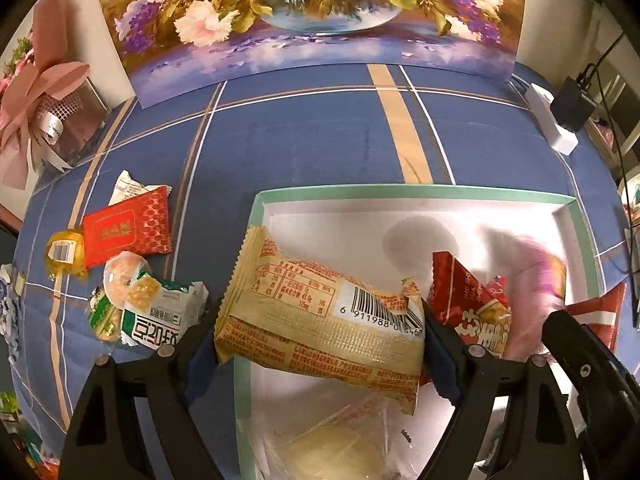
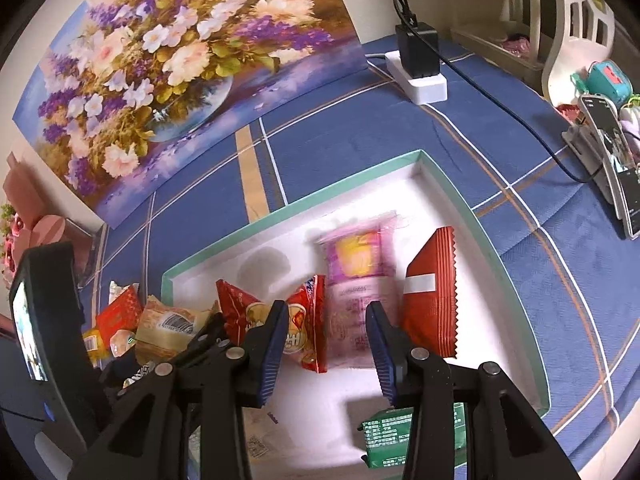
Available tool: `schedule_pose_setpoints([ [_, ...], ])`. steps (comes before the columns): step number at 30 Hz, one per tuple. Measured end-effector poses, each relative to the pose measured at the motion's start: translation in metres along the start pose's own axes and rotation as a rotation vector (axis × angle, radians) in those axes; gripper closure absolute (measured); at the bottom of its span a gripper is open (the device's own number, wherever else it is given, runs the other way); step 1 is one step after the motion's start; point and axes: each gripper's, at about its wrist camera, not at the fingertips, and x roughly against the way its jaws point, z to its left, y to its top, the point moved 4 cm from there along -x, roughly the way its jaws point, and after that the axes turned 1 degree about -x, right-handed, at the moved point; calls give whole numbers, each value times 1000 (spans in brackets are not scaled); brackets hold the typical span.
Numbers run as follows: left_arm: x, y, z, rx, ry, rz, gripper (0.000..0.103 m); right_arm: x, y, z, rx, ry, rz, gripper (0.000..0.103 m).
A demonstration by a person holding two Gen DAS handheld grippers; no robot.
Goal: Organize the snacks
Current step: 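Open both tools to drop the packs into the white tray, then move both tools back toward the snack pile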
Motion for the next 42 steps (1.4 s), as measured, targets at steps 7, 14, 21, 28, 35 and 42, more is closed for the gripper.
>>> schedule_pose_setpoints([
  [7,6,-1,7,32,-32,18,16,4,0,2,-1,0,-5,60],
  [14,15,2,15,70,-90,25,15,14,3,6,11,1,-24,60],
  [21,25,2,26,97,-94,16,15,18,4,8,19,-2,-32,60],
  [28,23,-2,61,192,-8,49,15,8,-2,13,53,-38,11,57],
  [35,15,-15,116,323,82,77,1,0,-12,25,107,-77,40,28],
  [42,22,-24,151,382,142,65,1,-2,-17,34,136,-94,43,18],
])
